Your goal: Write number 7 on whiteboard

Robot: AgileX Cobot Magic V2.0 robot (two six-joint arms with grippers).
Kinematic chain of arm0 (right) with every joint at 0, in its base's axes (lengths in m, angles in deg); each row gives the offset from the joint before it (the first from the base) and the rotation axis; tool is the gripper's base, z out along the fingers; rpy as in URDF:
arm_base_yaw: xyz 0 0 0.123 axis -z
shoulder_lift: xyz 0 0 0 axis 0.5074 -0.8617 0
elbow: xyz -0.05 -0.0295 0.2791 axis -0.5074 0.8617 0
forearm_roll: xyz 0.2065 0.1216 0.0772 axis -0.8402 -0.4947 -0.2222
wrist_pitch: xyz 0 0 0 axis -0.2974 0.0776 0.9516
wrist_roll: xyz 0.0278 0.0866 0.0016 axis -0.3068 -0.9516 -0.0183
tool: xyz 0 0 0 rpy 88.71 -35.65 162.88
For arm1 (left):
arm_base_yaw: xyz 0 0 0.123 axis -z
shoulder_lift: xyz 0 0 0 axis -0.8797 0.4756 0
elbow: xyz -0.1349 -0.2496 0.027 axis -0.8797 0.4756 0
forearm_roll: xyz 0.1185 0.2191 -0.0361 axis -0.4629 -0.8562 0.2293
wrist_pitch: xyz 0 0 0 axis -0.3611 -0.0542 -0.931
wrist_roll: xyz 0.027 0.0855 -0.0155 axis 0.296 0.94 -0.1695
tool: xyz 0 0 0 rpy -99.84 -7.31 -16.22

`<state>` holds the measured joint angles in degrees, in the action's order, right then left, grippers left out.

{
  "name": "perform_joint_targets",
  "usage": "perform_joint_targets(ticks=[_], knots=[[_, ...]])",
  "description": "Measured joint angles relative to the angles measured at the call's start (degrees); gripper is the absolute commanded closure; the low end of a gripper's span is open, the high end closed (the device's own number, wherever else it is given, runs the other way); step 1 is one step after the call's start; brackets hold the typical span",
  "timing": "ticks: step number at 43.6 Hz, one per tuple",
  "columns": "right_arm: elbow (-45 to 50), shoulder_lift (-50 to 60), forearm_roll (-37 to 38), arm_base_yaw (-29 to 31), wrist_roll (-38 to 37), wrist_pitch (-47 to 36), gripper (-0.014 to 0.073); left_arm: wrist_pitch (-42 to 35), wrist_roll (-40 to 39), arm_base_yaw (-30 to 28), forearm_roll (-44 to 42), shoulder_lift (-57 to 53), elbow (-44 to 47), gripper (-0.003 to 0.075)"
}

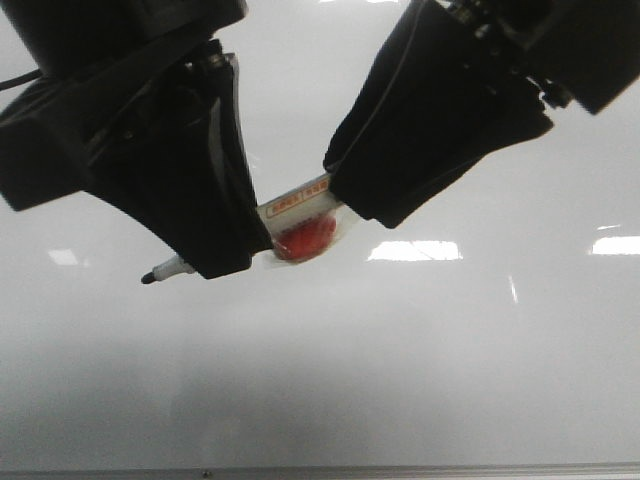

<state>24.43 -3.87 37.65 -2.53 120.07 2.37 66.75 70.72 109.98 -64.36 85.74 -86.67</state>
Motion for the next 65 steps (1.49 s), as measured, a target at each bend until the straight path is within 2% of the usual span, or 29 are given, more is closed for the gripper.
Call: perform_joint_targets(ticks=[6, 12, 17, 24, 30, 38, 49, 65], knots=[[0.0, 0.7, 0.3, 0.0, -1.8, -0.7, 0.0711, 0.2, -4.2, -1.4, -0.7, -2.1, -0.3, 0.0317], [0.0, 3.5, 4.2, 0.8, -7.8, -1.6, 0.0711, 1.5, -7.7, -5.4, 0.0, -6.9, -0.5, 0.0318], [-0.9, 6.1, 10.5, 2.9, -17.6, 0.9, 0.0711, 2.1, -10.7, -9.6, 0.3, -12.4, 1.1, 0.0318], [-5.6, 9.8, 22.6, 7.2, -34.1, 8.8, 0.0711, 2.9, -13.4, -14.8, 0.4, -20.0, 5.2, 0.0318], [-5.0, 13.4, 27.0, 10.4, -43.2, 9.9, 0.0711, 2.9, -16.8, -19.8, 0.5, -25.8, 9.4, 0.0318], [-0.7, 14.6, 22.6, 10.7, -45.1, 1.1, 0.0711, 1.1, -19.5, -24.9, 1.7, -30.7, 12.4, 0.0322], [-3.2, 9.0, 19.1, 10.7, -45.3, -7.5, 0.0711, -0.1, -19.6, -25.4, 2.8, -31.2, 12.5, 0.0323], [-9.5, -1.0, 19.0, 10.7, -45.7, -13.9, 0.0711, -0.1, -19.6, -25.4, 3.8, -31.2, 12.5, 0.0323]])
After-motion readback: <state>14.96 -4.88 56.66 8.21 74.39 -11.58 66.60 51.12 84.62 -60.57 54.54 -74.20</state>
